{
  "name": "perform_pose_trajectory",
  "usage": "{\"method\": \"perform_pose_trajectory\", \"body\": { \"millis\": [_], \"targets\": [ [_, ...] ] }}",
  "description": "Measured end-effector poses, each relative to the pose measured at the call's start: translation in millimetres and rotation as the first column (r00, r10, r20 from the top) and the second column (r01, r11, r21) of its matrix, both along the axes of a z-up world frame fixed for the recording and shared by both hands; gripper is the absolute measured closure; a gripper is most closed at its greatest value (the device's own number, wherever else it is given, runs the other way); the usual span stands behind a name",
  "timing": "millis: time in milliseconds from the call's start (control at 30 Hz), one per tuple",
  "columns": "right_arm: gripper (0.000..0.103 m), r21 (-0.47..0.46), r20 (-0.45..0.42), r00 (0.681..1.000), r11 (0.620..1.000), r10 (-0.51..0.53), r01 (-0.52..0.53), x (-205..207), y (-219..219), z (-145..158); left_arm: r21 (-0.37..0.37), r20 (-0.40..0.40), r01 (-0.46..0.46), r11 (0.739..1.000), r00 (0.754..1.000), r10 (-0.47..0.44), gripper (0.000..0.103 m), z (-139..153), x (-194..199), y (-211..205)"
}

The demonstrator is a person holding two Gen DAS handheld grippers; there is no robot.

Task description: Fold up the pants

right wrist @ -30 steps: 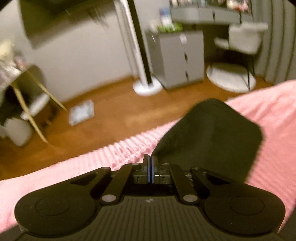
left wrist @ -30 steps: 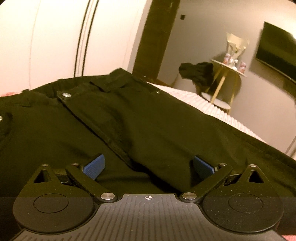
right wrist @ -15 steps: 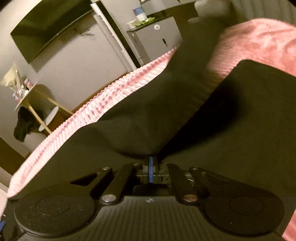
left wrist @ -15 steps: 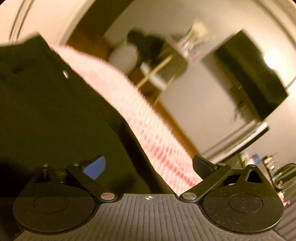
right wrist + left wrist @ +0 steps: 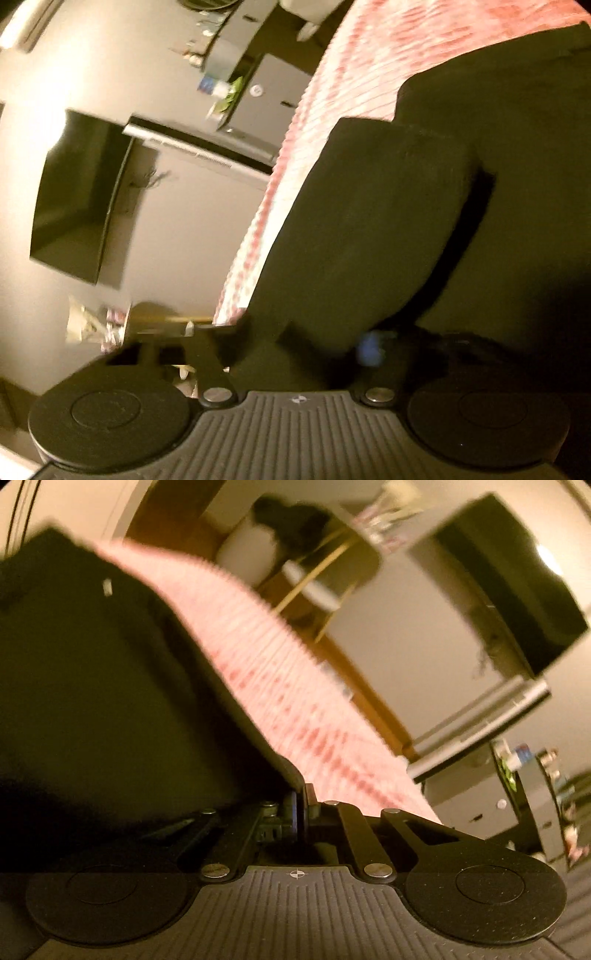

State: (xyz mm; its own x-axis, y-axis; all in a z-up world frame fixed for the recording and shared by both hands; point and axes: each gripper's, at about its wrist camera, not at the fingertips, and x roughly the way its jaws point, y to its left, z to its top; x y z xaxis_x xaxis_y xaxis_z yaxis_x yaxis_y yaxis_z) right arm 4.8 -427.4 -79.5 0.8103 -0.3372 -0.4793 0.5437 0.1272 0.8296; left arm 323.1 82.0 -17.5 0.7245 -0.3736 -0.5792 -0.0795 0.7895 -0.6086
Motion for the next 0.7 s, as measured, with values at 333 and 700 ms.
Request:
{"method": "perform_pose_trajectory", "body": {
  "millis": [333, 700],
  "targets": [
    [0.098, -0.417, -0.127, 0.991, 0.904, 0.04, -0.09, -61.8, -2.4, 95.8, -0.095, 0.036, -0.021, 0.995, 0.999, 0.024, 0.097, 26.4, -223.9, 28.2],
    [0.064, -0.28, -0.284, 0.954, 0.944, 0.093, -0.175, -103.0, -4.5, 37.3, -0.08, -0.216, -0.325, 0.942, 0.928, 0.302, 0.035, -10.4, -279.7, 89.2]
  ]
}}
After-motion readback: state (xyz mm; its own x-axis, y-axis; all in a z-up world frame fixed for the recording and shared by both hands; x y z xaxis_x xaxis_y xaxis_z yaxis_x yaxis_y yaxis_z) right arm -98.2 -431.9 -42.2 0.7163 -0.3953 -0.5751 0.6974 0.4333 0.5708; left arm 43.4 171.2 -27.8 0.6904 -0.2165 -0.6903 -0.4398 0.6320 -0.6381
